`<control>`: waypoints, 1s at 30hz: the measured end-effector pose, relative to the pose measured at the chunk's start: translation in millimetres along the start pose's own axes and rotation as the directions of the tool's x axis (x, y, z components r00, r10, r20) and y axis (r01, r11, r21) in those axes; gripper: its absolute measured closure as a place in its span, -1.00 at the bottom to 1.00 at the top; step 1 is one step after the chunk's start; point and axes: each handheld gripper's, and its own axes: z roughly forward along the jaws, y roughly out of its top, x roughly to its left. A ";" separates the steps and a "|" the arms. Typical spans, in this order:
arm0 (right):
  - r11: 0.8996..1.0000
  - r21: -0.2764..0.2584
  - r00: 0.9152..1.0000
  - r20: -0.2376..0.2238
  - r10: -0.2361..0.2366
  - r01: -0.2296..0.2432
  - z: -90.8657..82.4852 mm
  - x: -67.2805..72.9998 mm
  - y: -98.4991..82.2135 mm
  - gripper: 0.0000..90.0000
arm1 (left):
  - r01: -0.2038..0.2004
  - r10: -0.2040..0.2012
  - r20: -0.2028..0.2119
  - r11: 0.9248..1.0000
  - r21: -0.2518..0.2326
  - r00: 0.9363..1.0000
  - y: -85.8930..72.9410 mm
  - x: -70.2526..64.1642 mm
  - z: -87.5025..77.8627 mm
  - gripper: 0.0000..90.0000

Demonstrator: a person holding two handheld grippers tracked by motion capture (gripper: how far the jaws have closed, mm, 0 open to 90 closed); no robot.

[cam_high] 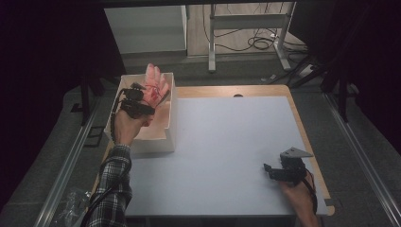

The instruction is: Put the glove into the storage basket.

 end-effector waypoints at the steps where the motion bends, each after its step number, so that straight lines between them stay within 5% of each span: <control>1: 1.000 0.000 1.000 0.000 0.000 0.000 0.0 -0.1 0.0 -0.52 | 0.003 -0.003 -0.003 1.000 0.005 1.000 -0.3 0.1 3.4 -0.10; 12: 1.000 -0.001 1.000 0.000 -0.001 0.001 0.1 -0.1 0.0 -0.52 | -0.003 0.001 0.021 0.996 0.091 1.000 0.5 -15.5 42.4 -0.16; 16: 1.000 -0.001 1.000 0.000 -0.001 0.001 0.1 -0.2 0.0 -0.52 | 0.005 -0.012 0.061 0.992 0.125 0.998 2.0 -20.4 49.8 -0.19; 20: 1.000 -0.001 1.000 0.000 -0.001 0.001 0.1 -0.2 0.0 -0.52 | 0.008 -0.023 0.090 0.987 0.163 0.996 1.2 -19.1 55.5 -0.45; 24: 1.000 -0.001 1.000 0.000 -0.001 0.001 0.1 -0.2 0.0 -0.52 | -0.009 -0.006 0.098 0.988 0.152 0.995 0.3 -17.9 52.0 -0.74; 30: 1.000 -0.001 1.000 0.000 -0.001 0.001 0.1 -0.1 0.0 -0.52 | -0.013 -0.002 0.124 0.993 0.116 0.992 3.3 -13.2 30.2 -0.81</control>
